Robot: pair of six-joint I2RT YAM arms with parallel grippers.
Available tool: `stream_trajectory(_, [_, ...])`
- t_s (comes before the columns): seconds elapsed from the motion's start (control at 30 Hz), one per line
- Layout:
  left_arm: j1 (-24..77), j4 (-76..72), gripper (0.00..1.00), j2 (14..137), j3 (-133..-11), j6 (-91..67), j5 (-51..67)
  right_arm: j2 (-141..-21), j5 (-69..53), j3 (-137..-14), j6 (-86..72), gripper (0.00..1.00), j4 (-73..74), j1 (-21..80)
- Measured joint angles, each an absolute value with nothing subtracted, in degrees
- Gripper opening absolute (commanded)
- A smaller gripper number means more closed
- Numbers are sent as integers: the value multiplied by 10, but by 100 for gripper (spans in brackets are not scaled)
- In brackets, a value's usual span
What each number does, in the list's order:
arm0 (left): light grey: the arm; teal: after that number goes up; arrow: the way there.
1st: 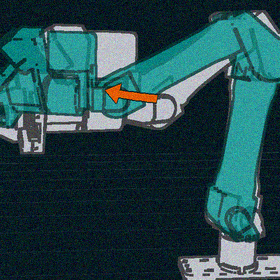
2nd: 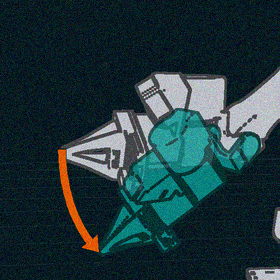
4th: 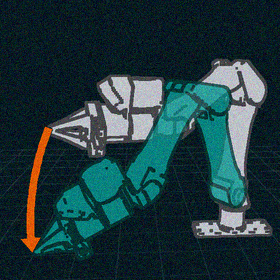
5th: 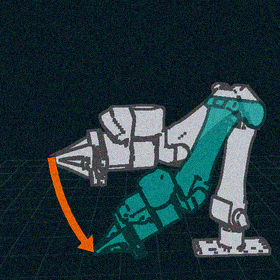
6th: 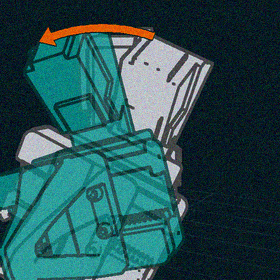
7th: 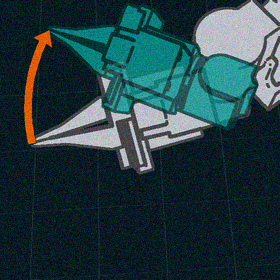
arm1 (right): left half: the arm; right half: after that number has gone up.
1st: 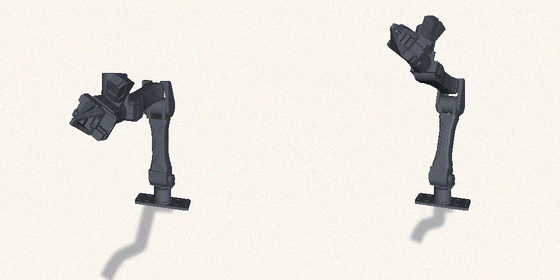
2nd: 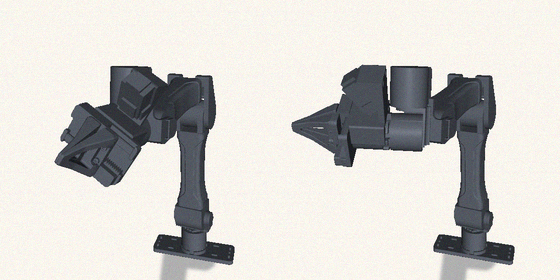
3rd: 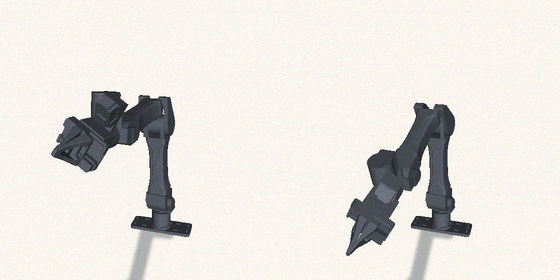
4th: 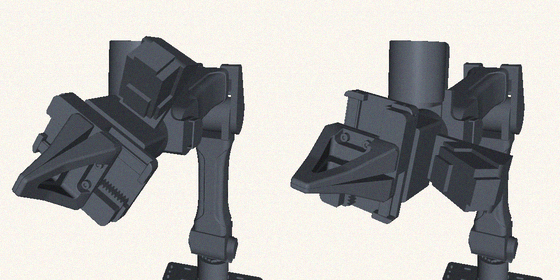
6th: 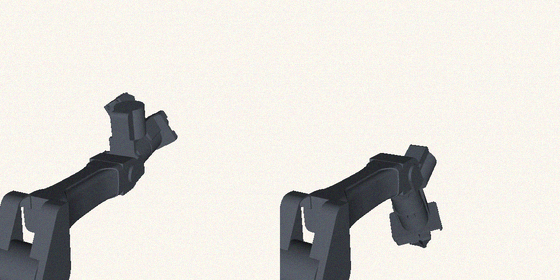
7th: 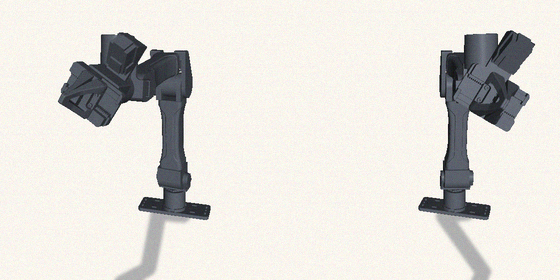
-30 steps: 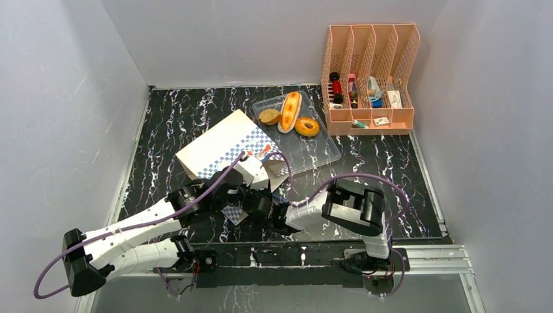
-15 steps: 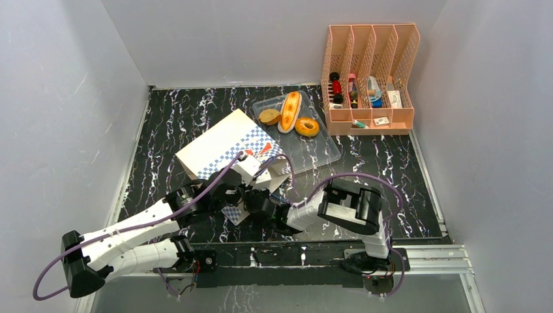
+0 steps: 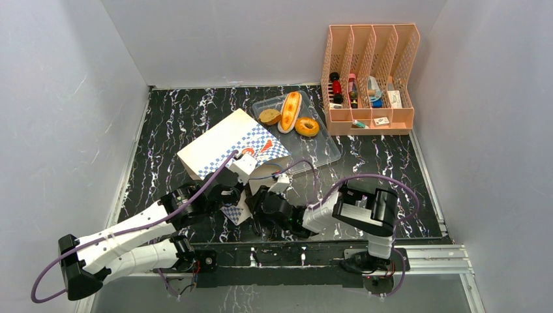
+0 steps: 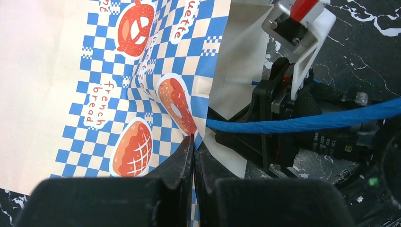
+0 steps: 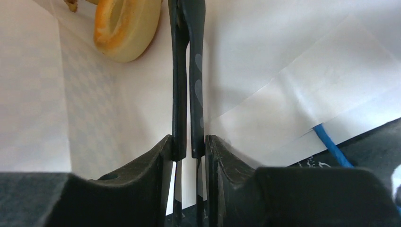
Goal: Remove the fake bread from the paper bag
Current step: Take out the fake bread from the paper bag.
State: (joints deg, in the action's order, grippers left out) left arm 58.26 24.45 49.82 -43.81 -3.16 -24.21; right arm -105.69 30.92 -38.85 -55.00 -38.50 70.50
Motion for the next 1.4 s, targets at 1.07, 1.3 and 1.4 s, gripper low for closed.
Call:
stream_trajectory(1.07, [582, 249, 0, 488, -438, -32, -230, -1141, 79, -368, -887, 39, -635, 602])
stream_trajectory(1.3, [582, 255, 0, 489, -438, -30, -228, -1141, 68, -399, -879, 40, -590, 593])
stream_trajectory(1.4, [582, 259, 0, 489, -438, -30, -228, -1141, 64, -405, -874, 40, -569, 587])
